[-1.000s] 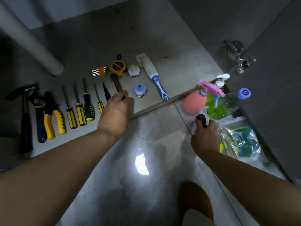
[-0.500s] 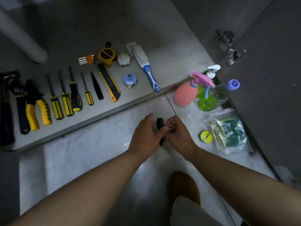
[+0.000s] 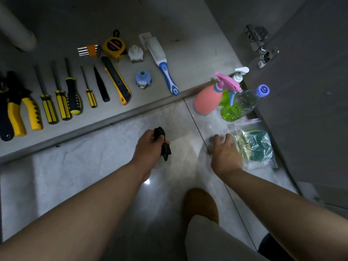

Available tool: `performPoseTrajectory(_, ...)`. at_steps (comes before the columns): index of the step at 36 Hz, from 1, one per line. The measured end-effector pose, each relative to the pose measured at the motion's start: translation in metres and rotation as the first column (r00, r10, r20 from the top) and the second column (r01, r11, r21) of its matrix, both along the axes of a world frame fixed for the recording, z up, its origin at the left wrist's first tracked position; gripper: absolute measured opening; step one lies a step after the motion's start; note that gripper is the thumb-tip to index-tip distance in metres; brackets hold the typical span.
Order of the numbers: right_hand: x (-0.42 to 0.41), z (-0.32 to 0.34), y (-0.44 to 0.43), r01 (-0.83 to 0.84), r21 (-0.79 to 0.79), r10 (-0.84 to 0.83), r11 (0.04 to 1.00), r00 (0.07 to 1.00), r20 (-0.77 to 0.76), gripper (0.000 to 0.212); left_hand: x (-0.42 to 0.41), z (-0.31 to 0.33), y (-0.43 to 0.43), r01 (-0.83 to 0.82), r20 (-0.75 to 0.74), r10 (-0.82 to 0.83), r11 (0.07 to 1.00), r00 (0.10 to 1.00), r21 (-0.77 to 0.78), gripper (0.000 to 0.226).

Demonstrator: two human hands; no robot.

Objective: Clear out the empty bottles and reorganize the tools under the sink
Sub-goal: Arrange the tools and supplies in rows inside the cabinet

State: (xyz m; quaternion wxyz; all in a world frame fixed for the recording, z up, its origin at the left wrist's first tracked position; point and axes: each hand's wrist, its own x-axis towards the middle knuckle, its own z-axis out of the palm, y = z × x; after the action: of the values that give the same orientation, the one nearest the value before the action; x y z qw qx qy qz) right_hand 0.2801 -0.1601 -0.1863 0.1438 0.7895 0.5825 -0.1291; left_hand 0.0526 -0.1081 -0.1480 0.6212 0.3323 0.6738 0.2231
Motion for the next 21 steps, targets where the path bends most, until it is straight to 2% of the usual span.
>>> performPoseTrajectory(4,0.004,-0.002,-0.002,-0.006,-0.123,0.018,0.992,0.995,0.097,0.060,-0.007,0.003,-0.001,-0.024,0.089,0.024,1.000,0.996,-0.002,0.016)
performPoseTrajectory(9,0.007,0.000,-0.003,-0.087,-0.078,0.092,0.993,0.994,0.066,0.039,-0.019,0.018,0.004,-0.048,0.232,0.068,0.995,0.970,-0.092,0.018)
performPoseTrajectory(11,0.002,0.004,0.000,-0.145,-0.038,0.145,0.989,0.989,0.012,0.037,-0.030,0.027,0.013,0.015,0.232,0.002,0.997,0.973,-0.071,0.022)
performPoseTrajectory(13,-0.006,0.011,0.004,-0.245,0.025,0.246,0.969,0.964,-0.103,0.043,-0.043,0.037,0.023,0.136,0.207,-0.130,0.991,0.970,-0.014,0.022)
performPoseTrajectory(16,-0.027,0.031,0.015,-0.362,0.191,0.407,0.913,0.852,-0.331,0.040,-0.057,0.054,0.039,0.250,0.172,-0.257,0.966,0.951,0.061,0.022)
performPoseTrajectory(19,-0.048,0.056,0.039,-0.299,0.369,0.458,0.880,0.740,-0.493,0.037,-0.064,0.070,0.055,0.231,0.178,-0.256,0.961,0.950,0.153,0.027)
performPoseTrajectory(21,-0.057,0.070,0.066,-0.198,0.501,0.473,0.843,0.717,-0.513,0.037,-0.069,0.078,0.063,0.169,0.180,-0.210,0.962,0.961,0.216,0.025)
